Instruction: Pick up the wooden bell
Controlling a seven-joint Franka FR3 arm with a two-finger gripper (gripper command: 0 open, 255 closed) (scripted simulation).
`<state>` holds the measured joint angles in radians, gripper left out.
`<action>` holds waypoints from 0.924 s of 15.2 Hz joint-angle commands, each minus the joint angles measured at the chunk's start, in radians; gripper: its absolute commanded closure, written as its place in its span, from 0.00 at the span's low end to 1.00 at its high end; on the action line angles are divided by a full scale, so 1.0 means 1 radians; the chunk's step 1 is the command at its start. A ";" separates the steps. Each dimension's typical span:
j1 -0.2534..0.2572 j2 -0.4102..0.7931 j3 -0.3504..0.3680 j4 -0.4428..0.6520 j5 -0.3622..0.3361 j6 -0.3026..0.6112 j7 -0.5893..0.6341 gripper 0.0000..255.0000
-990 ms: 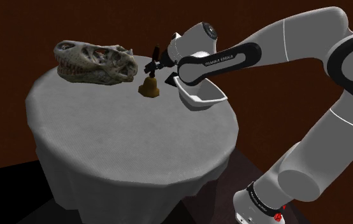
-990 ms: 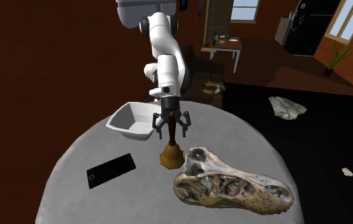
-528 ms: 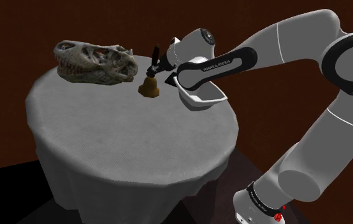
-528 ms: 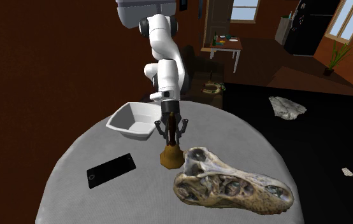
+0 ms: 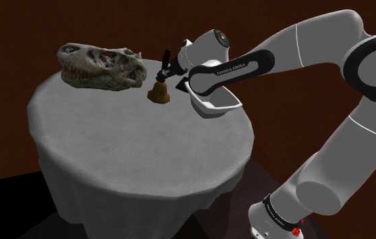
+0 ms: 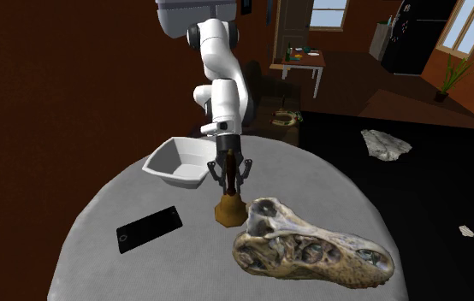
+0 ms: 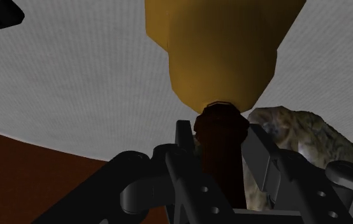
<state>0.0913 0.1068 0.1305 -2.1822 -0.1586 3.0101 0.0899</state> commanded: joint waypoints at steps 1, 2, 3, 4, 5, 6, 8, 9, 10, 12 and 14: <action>-0.003 -0.011 0.006 0.008 0.013 -0.019 -0.011 1.00; -0.005 -0.019 0.009 0.013 0.022 -0.031 -0.019 1.00; -0.007 -0.026 0.012 0.018 0.030 -0.044 -0.026 1.00; -0.008 -0.033 0.014 0.023 0.038 -0.057 -0.032 1.00; -0.009 -0.040 0.016 0.029 0.046 -0.069 -0.038 1.00; -0.010 -0.047 0.018 0.035 0.053 -0.082 -0.044 1.00; -0.011 -0.060 0.020 0.047 0.065 -0.107 -0.055 1.00; -0.012 -0.067 0.021 0.054 0.071 -0.120 -0.059 1.00; -0.012 -0.073 0.022 0.061 0.076 -0.133 -0.064 1.00; -0.012 -0.084 0.023 0.075 0.086 -0.158 -0.072 1.00; -0.012 -0.095 0.024 0.090 0.094 -0.184 -0.078 1.00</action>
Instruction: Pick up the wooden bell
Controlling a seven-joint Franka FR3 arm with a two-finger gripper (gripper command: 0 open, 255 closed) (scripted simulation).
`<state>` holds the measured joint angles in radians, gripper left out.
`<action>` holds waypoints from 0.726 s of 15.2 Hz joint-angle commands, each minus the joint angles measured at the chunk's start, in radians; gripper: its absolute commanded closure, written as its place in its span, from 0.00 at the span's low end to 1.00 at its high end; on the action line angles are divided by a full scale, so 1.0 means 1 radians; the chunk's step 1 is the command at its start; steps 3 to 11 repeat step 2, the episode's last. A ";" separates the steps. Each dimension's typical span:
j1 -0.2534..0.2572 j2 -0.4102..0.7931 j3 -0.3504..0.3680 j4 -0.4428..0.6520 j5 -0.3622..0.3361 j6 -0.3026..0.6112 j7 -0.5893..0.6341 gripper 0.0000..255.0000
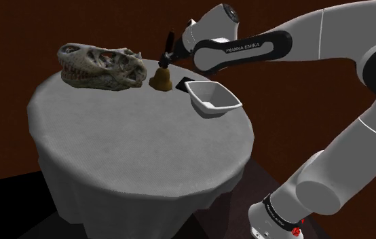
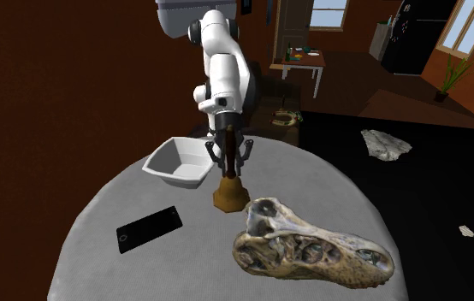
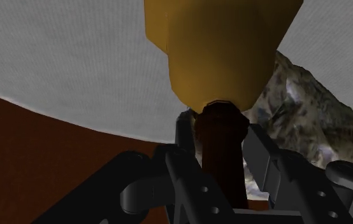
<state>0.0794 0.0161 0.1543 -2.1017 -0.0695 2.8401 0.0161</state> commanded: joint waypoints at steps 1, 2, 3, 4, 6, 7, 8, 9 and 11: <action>0.000 -0.005 0.000 0.011 0.005 -0.016 -0.005 1.00; 0.000 -0.005 0.000 0.011 0.005 -0.016 -0.005 1.00; 0.000 -0.005 0.000 0.011 0.005 -0.016 -0.005 1.00; 0.000 -0.005 0.000 0.011 0.005 -0.016 -0.005 1.00; 0.000 -0.005 0.000 0.011 0.005 -0.016 -0.005 1.00; 0.000 -0.005 0.000 0.011 0.005 -0.016 -0.005 1.00; 0.000 -0.005 0.000 0.011 0.005 -0.016 -0.005 1.00; 0.000 -0.005 0.000 0.011 0.005 -0.016 -0.005 1.00; 0.000 -0.005 0.000 0.011 0.005 -0.016 -0.005 1.00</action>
